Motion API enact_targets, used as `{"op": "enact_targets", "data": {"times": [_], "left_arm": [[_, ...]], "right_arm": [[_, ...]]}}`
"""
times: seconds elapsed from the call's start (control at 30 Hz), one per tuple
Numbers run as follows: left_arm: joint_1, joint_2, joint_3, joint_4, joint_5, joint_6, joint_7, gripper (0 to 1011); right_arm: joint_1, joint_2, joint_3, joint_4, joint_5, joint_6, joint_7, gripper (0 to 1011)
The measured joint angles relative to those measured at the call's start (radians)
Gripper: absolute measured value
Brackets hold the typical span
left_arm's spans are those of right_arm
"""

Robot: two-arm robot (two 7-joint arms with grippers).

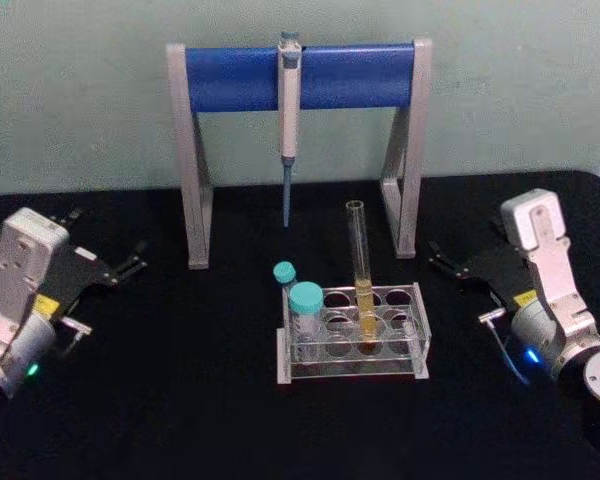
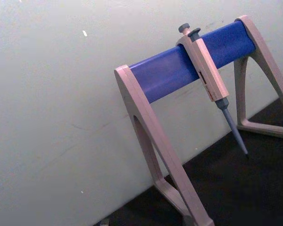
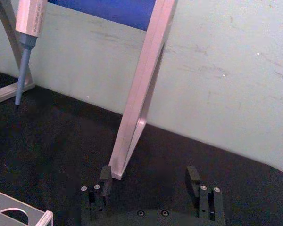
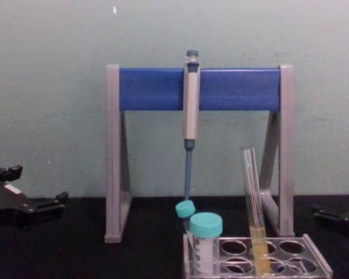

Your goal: Pick up the test tube from the test tube rack, shake it, then place it back into the test tube rack.

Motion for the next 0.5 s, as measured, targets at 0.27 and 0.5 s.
{"op": "enact_targets", "data": {"times": [0.27,0.5], "left_arm": [[0.0,0.0,0.0,0.0,0.0,0.0,0.0,1001],[0.0,0.0,0.0,0.0,0.0,0.0,0.0,1001]], "right_arm": [[0.0,0.0,0.0,0.0,0.0,0.0,0.0,1000],[0.0,0.0,0.0,0.0,0.0,0.0,0.0,1000]]}}
